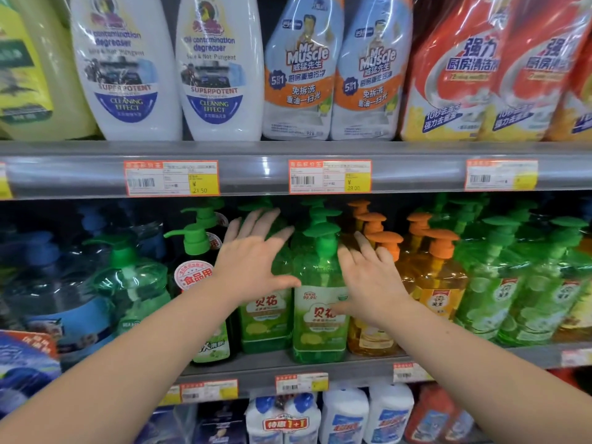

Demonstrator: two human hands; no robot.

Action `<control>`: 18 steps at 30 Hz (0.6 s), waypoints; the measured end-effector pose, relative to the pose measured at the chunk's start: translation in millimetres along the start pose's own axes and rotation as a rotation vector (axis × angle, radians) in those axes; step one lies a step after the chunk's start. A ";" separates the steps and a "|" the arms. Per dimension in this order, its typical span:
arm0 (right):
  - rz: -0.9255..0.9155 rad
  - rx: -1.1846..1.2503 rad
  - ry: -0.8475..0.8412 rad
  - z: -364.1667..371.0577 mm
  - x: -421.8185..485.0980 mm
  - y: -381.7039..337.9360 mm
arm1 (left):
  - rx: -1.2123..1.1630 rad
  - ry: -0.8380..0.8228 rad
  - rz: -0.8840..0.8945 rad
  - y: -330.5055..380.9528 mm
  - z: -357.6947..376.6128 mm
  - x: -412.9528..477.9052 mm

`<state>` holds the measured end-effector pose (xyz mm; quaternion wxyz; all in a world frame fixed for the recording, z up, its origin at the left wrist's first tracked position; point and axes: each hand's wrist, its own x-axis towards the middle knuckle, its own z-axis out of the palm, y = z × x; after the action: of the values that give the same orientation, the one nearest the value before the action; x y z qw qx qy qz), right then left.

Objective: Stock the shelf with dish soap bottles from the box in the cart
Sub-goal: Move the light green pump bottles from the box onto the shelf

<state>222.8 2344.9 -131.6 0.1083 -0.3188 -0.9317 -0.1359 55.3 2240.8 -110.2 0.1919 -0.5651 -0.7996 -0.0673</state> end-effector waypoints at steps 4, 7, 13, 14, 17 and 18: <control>-0.010 -0.023 0.070 8.1 1.3 3.1 | 0.084 0.023 -0.056 -12.2 0.8 -2.2; 0.005 0.000 0.084 8.5 3.0 1.4 | 0.058 -0.028 -0.052 -14.3 2.0 -1.5; 0.031 0.041 0.057 8.8 10.5 -0.9 | 0.028 -0.019 -0.019 -19.3 3.1 -0.3; 0.037 0.053 0.057 9.6 12.5 -1.1 | 0.028 -0.019 -0.017 -19.2 3.3 -0.3; 0.039 0.078 0.047 11.4 20.1 -0.6 | 0.035 -0.014 -0.009 -19.0 3.4 0.8; 0.035 0.076 0.043 12.3 22.4 0.1 | 0.034 -0.016 -0.007 -19.3 3.4 1.2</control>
<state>204.2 2361.5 -136.6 0.1428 -0.3279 -0.9279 -0.1053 36.2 2236.1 -110.8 0.1948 -0.5594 -0.8042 -0.0501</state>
